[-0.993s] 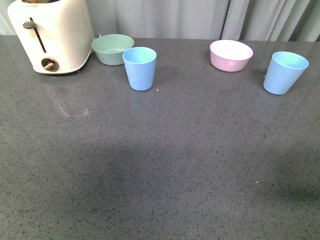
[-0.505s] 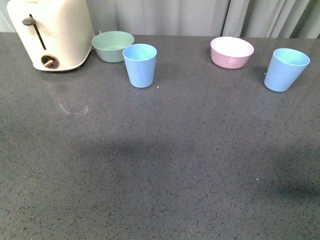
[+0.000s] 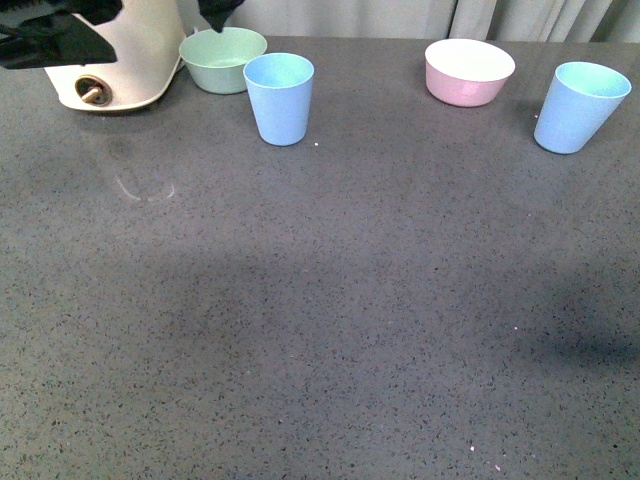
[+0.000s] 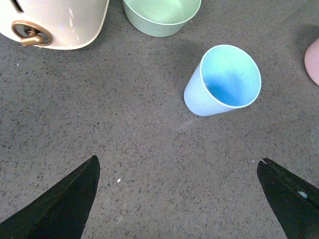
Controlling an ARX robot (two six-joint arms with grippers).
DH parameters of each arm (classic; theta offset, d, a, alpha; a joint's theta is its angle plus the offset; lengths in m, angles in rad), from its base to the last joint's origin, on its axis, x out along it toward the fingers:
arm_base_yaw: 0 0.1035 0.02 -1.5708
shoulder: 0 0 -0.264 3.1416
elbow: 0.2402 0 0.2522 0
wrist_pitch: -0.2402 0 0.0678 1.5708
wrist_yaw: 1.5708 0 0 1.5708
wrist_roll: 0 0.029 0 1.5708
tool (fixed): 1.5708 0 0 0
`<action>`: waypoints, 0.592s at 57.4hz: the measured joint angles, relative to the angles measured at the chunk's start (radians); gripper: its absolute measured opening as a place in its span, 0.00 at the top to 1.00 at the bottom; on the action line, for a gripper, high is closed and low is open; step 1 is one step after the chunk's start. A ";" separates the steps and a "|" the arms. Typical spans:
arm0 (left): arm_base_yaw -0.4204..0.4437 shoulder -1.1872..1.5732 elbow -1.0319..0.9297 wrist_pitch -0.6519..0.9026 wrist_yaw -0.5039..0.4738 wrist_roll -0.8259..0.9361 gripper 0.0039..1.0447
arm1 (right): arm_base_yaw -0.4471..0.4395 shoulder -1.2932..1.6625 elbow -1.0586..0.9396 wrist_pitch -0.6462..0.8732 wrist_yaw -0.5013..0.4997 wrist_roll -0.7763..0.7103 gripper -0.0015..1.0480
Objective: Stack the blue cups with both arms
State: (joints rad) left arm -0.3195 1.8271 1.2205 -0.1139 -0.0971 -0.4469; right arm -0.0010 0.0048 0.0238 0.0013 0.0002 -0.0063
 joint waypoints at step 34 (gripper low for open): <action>-0.059 0.409 0.521 -0.243 -0.034 -0.031 0.08 | 0.000 0.000 0.000 0.000 0.000 0.000 0.09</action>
State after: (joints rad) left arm -0.3786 2.2364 1.7416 -0.3565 -0.1314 -0.4774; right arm -0.0010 0.0048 0.0238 0.0013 0.0002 -0.0063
